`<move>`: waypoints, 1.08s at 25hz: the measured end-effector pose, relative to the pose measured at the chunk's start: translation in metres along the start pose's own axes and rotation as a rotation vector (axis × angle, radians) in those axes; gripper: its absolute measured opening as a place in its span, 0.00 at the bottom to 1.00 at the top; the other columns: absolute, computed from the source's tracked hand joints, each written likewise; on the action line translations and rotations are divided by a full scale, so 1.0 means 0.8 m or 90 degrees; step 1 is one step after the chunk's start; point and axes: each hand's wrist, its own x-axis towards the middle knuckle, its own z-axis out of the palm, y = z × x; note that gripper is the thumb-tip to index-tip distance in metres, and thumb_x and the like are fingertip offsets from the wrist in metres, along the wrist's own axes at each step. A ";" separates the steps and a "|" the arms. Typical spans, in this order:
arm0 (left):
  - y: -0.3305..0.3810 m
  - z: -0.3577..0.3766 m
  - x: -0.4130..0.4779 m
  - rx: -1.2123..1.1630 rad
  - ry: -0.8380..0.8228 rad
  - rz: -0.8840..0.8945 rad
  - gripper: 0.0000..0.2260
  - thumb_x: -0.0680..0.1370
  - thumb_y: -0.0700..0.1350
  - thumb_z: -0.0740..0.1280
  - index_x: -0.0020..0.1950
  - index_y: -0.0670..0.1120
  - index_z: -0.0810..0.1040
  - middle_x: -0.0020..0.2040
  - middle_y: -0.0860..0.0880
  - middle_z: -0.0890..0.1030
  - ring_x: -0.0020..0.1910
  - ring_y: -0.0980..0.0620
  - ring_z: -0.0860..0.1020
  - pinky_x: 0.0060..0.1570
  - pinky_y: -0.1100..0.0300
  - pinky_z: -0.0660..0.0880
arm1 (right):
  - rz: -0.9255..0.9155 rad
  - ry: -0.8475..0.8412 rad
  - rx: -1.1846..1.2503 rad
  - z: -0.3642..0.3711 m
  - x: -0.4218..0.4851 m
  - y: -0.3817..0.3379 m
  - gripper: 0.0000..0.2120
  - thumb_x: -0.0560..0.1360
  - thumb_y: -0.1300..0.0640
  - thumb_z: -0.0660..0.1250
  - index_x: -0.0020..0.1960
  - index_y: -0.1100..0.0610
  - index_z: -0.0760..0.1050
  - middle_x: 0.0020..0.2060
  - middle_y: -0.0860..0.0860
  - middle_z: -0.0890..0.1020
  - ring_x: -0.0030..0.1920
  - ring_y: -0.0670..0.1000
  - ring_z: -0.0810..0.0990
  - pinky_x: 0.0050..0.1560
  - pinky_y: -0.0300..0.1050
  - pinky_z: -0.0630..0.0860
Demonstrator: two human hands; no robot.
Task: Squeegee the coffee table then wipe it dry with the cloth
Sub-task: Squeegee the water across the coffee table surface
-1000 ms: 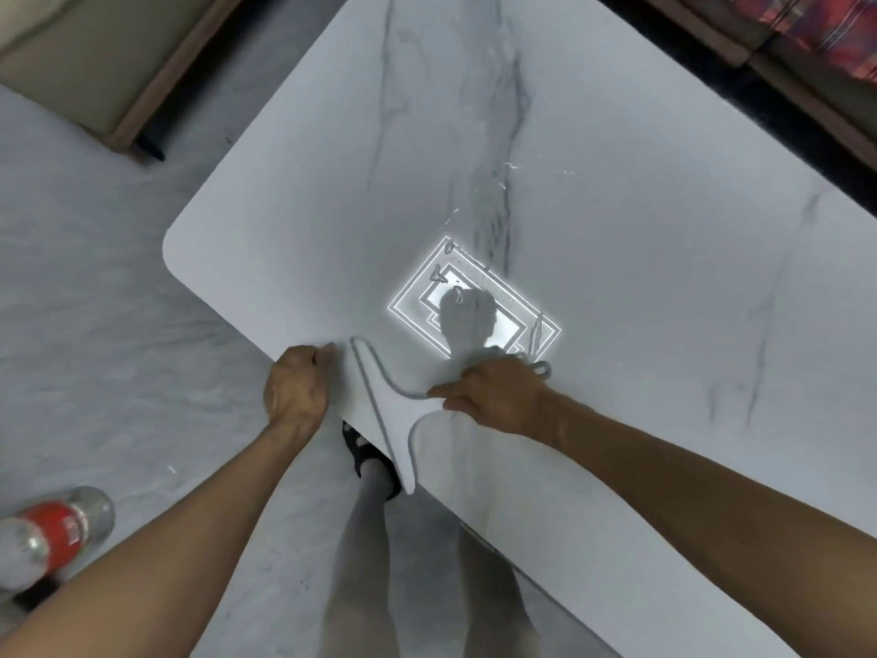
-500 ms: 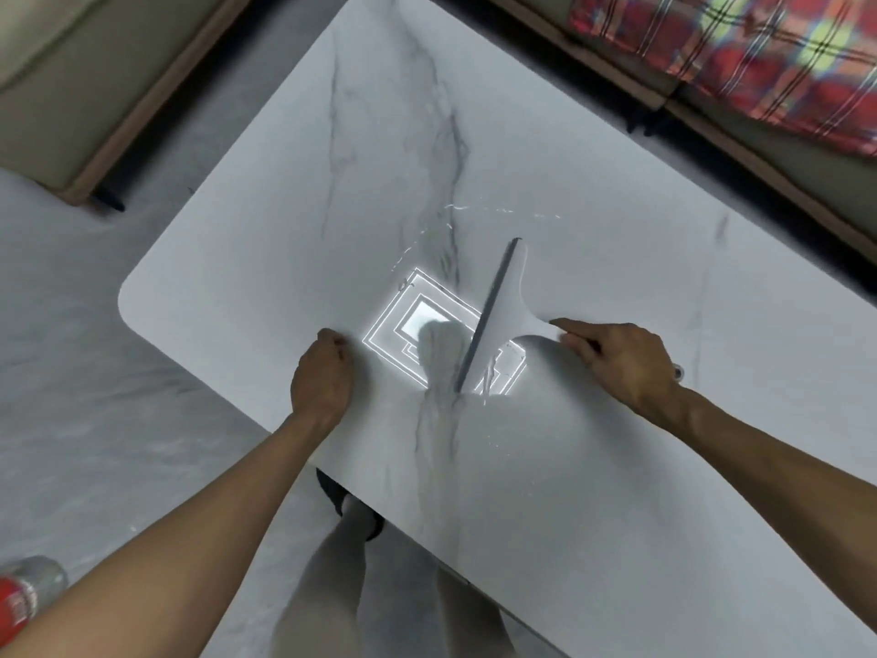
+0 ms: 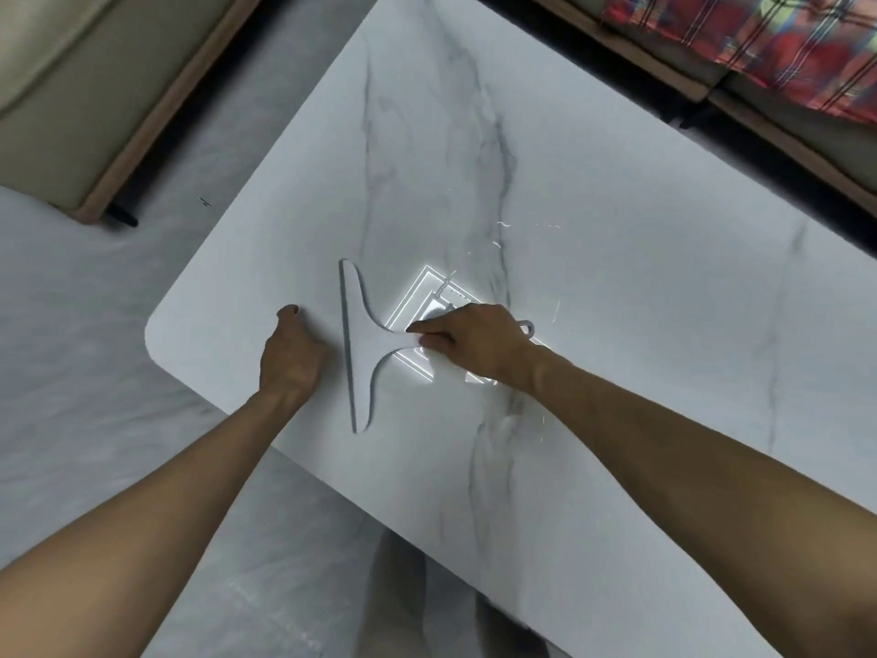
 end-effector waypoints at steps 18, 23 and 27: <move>0.154 0.089 0.050 0.383 -0.176 0.206 0.39 0.78 0.48 0.62 0.79 0.44 0.39 0.77 0.32 0.39 0.73 0.22 0.43 0.71 0.37 0.56 | 0.323 0.272 0.188 -0.164 0.019 0.133 0.19 0.82 0.49 0.53 0.72 0.43 0.67 0.54 0.53 0.83 0.55 0.60 0.78 0.59 0.50 0.73; 0.153 0.091 0.055 0.417 -0.187 0.220 0.40 0.78 0.49 0.62 0.78 0.42 0.37 0.76 0.30 0.39 0.72 0.20 0.45 0.70 0.37 0.58 | 0.302 0.236 0.134 -0.158 0.084 0.131 0.21 0.82 0.50 0.49 0.74 0.42 0.61 0.57 0.57 0.81 0.54 0.64 0.77 0.54 0.51 0.71; 0.152 0.088 0.053 0.442 -0.195 0.238 0.40 0.77 0.48 0.61 0.78 0.40 0.37 0.76 0.29 0.40 0.71 0.20 0.46 0.70 0.37 0.60 | 0.309 0.208 0.099 -0.115 -0.011 0.151 0.20 0.82 0.49 0.50 0.73 0.36 0.61 0.54 0.55 0.83 0.51 0.62 0.80 0.49 0.51 0.75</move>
